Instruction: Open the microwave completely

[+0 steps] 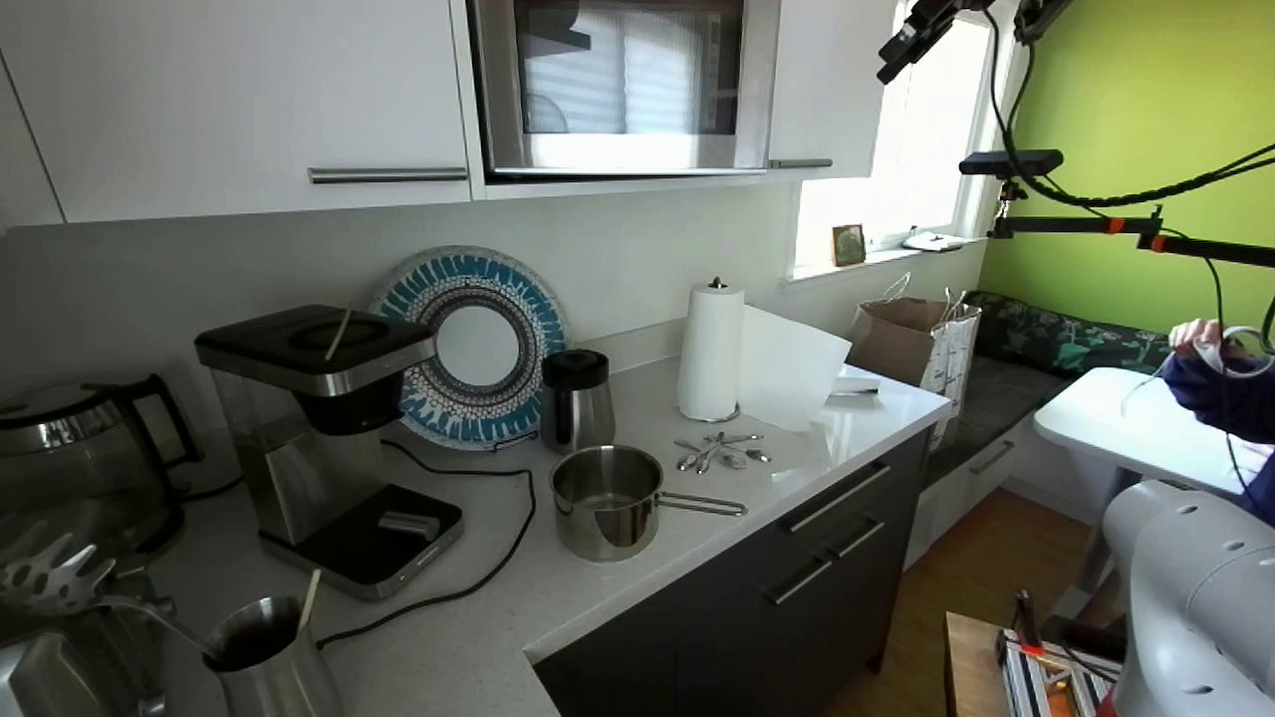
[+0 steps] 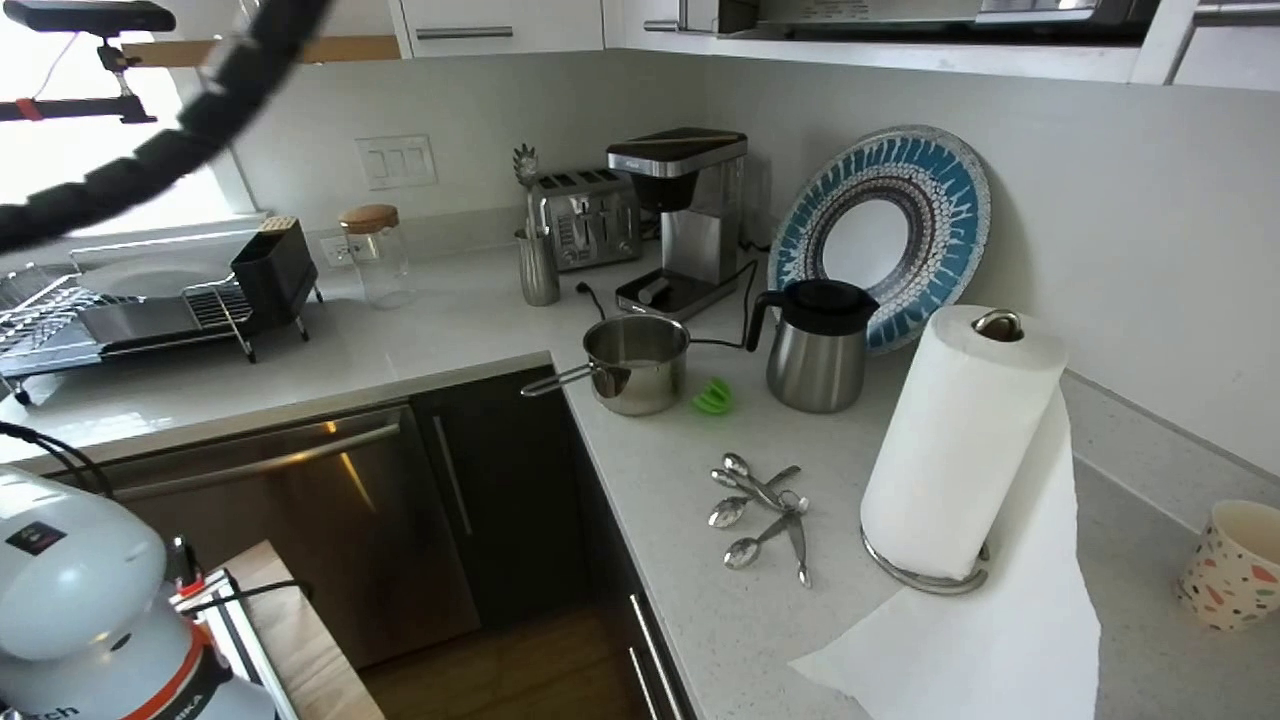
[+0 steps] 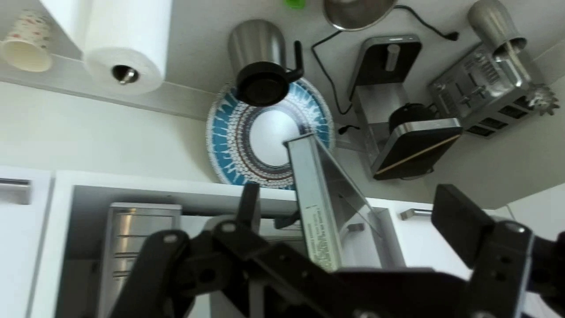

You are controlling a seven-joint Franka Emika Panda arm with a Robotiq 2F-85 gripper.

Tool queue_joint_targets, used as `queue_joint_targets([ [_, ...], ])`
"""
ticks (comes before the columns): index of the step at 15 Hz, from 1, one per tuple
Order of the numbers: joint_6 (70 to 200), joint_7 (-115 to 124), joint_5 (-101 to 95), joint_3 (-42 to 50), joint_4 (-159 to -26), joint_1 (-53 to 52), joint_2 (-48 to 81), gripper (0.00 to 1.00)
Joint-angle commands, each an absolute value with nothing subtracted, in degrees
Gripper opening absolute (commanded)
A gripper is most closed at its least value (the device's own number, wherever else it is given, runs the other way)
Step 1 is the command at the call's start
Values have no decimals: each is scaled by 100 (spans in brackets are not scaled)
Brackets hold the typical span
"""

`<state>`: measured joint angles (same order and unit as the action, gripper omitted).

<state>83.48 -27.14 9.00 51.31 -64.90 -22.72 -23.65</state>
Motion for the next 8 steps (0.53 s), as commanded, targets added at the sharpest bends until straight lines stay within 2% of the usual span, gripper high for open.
queue_joint_targets([
  [1,8472,-3468,795,5341,-6517,-1592,-2125,100],
  [3,8373,-4054,1158,5731,-6727,-1701,-2187,100],
  [8,8519,-5009,1962,7133,-7185,-3120,-2246,100],
])
